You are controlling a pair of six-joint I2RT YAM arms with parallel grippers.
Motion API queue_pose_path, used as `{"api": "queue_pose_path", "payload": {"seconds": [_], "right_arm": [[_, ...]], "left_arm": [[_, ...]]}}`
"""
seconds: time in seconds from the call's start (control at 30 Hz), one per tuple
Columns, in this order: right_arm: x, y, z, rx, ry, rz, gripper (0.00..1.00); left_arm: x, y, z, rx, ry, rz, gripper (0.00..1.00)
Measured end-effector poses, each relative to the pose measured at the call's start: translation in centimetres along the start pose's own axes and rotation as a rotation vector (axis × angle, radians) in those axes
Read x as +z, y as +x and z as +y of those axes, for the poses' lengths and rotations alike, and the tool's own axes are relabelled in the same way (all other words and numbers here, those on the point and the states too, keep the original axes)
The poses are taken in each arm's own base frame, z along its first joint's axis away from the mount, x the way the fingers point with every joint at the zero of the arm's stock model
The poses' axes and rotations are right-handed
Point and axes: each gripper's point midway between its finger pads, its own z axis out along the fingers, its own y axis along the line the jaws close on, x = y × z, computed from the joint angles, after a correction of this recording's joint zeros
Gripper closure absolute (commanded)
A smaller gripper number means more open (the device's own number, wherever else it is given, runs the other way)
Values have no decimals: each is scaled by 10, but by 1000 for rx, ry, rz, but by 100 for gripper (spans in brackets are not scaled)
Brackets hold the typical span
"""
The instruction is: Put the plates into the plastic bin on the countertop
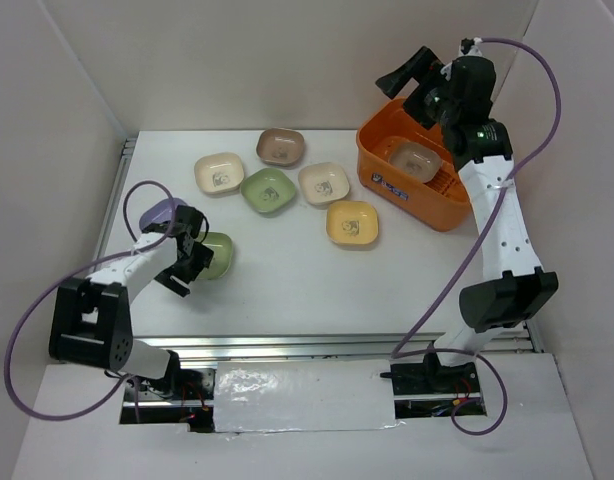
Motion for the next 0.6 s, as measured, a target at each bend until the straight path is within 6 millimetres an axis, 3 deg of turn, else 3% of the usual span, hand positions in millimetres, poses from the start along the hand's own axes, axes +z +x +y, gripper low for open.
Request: {"api": "queue_pose_path", "payload": {"seconds": [0.07,0.1,0.17,0.23,0.33,0.47,0.6], "right_arm": [[-4,10,12,-7,-35,30,0],[-3,16,16,-9,-47,45,0],[2,31,17,-14,-52,87,0],[5,49,15,-18,-47,137,0],[4,77,20,-39,-54,206,0],[0,114,38,-114,-93,283,0],[-10,181,71,-276,-172,437,0]], "left_arm": [[12,5,4,-13,-49,11,19],[17,6,5,-15,-68,12,33],[27,8,5,-30,-82,7,47],[37,10,6,-43,-95,6,68],[38,4,-13,-78,-35,-20,100],[29,9,-39,-43,59,-49,100],[2,33,-48,135,73,-65,100]]}}
